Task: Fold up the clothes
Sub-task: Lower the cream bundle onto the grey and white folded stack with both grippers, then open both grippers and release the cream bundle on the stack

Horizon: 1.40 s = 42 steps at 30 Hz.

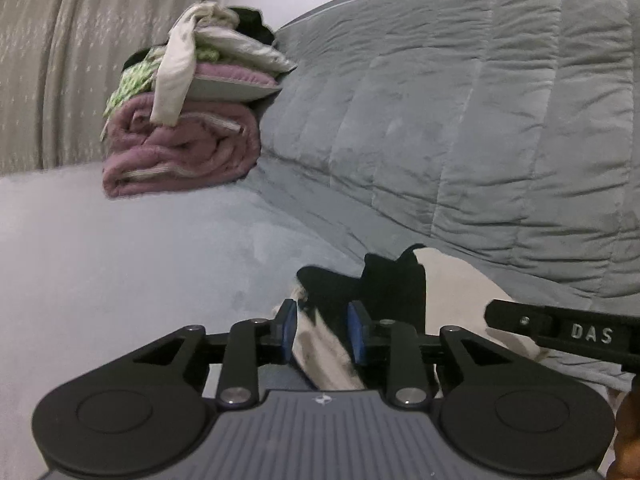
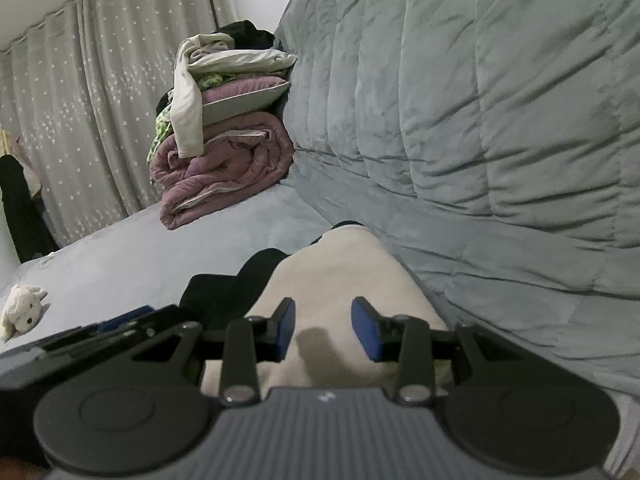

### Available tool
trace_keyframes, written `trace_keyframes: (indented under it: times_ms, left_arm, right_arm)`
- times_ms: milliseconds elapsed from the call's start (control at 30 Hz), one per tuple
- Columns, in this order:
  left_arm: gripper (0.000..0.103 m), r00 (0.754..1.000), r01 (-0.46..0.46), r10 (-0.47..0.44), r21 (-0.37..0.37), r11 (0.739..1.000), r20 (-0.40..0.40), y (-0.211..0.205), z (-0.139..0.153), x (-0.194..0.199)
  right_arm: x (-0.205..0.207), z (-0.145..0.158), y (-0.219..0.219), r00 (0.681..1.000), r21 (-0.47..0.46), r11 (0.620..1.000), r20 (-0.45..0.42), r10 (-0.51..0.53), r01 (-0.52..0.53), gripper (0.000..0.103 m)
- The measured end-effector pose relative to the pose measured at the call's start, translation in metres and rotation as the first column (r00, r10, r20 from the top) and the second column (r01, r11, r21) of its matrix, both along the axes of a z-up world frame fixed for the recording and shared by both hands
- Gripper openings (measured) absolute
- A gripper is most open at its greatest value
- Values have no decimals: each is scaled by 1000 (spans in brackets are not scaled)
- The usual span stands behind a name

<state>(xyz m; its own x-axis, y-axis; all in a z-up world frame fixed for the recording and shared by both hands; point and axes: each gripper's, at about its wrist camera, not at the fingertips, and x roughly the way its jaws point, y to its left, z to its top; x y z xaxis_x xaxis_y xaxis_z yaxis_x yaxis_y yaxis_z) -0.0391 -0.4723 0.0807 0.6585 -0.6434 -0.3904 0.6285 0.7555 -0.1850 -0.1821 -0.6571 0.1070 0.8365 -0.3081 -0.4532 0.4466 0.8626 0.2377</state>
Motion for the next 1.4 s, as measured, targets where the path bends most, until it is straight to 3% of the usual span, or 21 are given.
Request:
trace_keyframes:
  times_ms: [333,467,600,733,833,933,1000,1267,1400]
  left_arm:
    - [29,998,-28,31,50,998,-50,54,-6,-28]
    - [29,998,-15,20,73,997,-67,77,-14,-45]
    - [29,994,-3,11,75,997,-105,97,-19,-60]
    - [29,991,4,11,109,994,-135,106,-24,-67]
    - [30,988,15,8,149,989,-153,108,-28,-68]
    - [49,986,38,-8,181,983,-166,109,-32,-66]
    - [68,986,50,-18,196,979,-165,110,-35,-64]
    - [91,986,12,24,213,977,-163,111,-42,-49]
    - [95,990,10,20,219,976,-138,108,-43,-50]
  right_arm:
    - [-54,-14,43,998,25,998,11,-60,60,38]
    - [-77,-19,71,997,18,997,16,-78,78,47]
    - [-92,-21,90,994,4,995,20,-103,103,63]
    - [-100,-24,98,989,32,989,10,-145,145,66]
    - [-98,-25,103,988,55,986,18,-156,155,81]
    - [-87,-28,106,988,63,986,-15,-157,157,101]
    - [-75,-32,107,984,61,983,-54,-170,173,103]
    - [-57,-42,97,971,119,969,-126,-202,217,103]
    - [-54,-46,95,964,119,965,-159,-214,234,103]
